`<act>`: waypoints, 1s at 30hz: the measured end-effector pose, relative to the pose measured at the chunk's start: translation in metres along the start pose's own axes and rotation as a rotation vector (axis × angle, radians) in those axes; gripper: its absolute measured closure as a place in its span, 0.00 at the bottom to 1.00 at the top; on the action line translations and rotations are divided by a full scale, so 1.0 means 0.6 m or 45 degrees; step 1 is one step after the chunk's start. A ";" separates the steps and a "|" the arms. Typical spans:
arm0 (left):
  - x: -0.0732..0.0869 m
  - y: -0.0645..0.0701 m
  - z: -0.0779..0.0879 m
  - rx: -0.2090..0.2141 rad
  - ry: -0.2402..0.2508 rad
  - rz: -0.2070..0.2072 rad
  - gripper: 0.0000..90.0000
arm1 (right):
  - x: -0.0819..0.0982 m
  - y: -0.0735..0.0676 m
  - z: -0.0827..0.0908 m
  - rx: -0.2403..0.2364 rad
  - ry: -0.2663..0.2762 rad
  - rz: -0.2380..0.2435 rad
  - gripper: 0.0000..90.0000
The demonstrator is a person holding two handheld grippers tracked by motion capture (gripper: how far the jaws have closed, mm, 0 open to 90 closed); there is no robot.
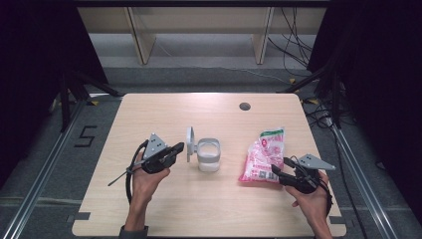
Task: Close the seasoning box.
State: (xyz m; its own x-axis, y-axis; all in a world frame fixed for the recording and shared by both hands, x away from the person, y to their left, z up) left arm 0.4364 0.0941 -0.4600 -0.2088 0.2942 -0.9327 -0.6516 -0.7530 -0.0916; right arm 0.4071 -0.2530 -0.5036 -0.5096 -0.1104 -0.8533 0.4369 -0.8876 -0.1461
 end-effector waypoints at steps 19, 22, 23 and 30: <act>-0.013 0.020 -0.018 0.030 0.002 -0.031 0.99 | 0.026 -0.024 0.024 -0.024 -0.024 -0.075 0.45; -0.013 0.020 -0.018 0.029 0.003 -0.030 0.99 | 0.026 -0.024 0.027 -0.043 -0.018 -0.070 0.45; -0.014 0.021 -0.018 0.029 0.001 -0.030 0.99 | 0.028 -0.027 0.027 -0.042 -0.015 -0.093 0.45; -0.019 0.026 -0.019 0.031 -0.010 -0.047 0.99 | 0.030 -0.018 0.028 -0.027 -0.006 -0.036 0.45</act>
State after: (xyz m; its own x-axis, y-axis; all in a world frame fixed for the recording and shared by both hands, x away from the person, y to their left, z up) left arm 0.4370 0.0727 -0.4549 -0.1899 0.3265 -0.9259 -0.6767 -0.7268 -0.1175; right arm 0.3807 -0.2529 -0.5087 -0.5251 -0.0876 -0.8465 0.4378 -0.8808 -0.1804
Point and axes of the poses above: each handheld gripper's, and its own axes: z roughly backward along the jaws, x roughly out of its underside, y roughly to its right, the point moved 8 cm from there along -z, roughly forward along the jaws, and after that the axes turned 7 degrees about -z, right-handed, at the moved point
